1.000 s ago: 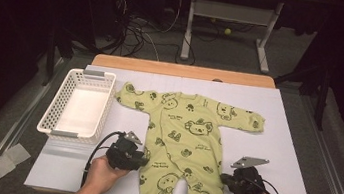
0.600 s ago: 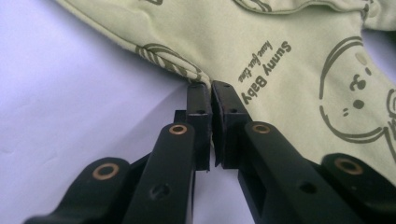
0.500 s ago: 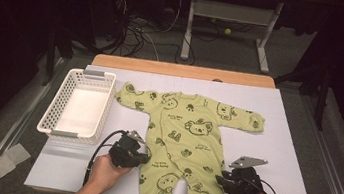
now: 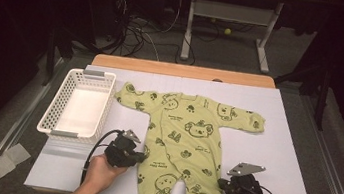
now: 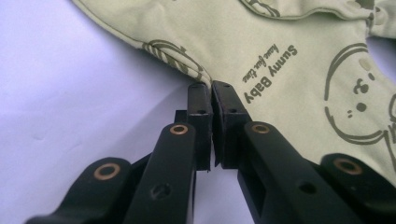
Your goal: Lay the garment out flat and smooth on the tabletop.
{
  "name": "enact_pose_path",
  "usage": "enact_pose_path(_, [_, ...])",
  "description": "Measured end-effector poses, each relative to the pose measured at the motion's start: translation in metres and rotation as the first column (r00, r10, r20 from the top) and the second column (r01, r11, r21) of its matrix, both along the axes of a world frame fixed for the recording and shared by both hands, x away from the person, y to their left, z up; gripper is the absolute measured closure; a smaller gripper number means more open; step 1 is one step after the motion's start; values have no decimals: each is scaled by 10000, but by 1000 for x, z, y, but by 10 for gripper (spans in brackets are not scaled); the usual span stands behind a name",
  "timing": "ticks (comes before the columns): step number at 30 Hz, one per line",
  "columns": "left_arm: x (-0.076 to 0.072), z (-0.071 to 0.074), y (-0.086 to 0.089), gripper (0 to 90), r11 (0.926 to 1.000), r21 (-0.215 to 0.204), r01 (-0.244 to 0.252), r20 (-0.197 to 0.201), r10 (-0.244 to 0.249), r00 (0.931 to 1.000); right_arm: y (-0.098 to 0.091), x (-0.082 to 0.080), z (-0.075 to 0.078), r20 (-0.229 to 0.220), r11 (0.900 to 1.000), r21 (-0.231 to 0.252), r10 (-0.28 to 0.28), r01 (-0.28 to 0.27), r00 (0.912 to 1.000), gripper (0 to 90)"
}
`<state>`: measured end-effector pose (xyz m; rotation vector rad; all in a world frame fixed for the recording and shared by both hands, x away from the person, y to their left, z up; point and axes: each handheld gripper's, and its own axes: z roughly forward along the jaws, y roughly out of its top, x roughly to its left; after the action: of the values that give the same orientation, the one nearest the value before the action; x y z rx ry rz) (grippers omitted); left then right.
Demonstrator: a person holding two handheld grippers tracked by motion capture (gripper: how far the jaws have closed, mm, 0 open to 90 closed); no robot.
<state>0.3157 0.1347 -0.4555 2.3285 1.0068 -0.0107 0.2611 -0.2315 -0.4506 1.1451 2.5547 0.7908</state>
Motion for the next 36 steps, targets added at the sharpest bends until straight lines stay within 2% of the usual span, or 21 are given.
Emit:
enact_pose_path(1, [0, 0, 0, 813, 10000, 40, -32, 30, 32, 10000, 0, -1, 1, 108, 10000, 79, -39, 38, 9999, 844])
enact_pose_path(5, [0, 1, 2, 663, 9995, 40, -319, 207, 318, 9993, -6, -2, 5, 405, 9987, 496, -147, 127, 9991, 710])
enact_pose_path(8, [-1, 6, 7, 579, 9982, -153, -576, 513, 583, 9970, -14, -3, 9, 818, 9941, 1060, -326, 238, 9961, 636])
enact_pose_path(11, [-5, 11, 13, 522, 9966, -338, -749, 907, 776, 9928, -21, -7, 12, 1191, 9874, 1545, -535, 348, 9914, 600])
enact_pose_path(16, [-11, 15, 23, 460, 9936, -518, -1006, 1300, 1066, 9858, -29, -13, 14, 1809, 9808, 1853, -941, 601, 9790, 494])
enact_pose_path(19, [-15, 17, 30, 438, 9928, -524, -1079, 1517, 1147, 9817, -34, -16, 14, 2008, 9776, 1969, -1140, 739, 9730, 465])
enact_pose_path(23, [-21, 19, 40, 414, 9897, -645, -1274, 1810, 1372, 9739, -42, -20, 14, 2358, 9702, 2205, -1530, 1005, 9597, 445])
enact_pose_path(31, [-30, 22, 56, 397, 9831, -1010, -1528, 2176, 1717, 9608, -56, -28, 11, 2538, 9542, 2746, -1907, 1184, 9483, 415])
enact_pose_path(33, [-31, 22, 59, 396, 9814, -1098, -1575, 2217, 1787, 9586, -59, -31, 10, 2728, 9524, 2815, -1964, 1171, 9418, 400])
enact_pose_path(36, [-33, 21, 65, 364, 9758, -1372, -1700, 2377, 1990, 9507, -64, -35, 8, 2960, 9476, 2964, -2099, 1194, 9318, 401])
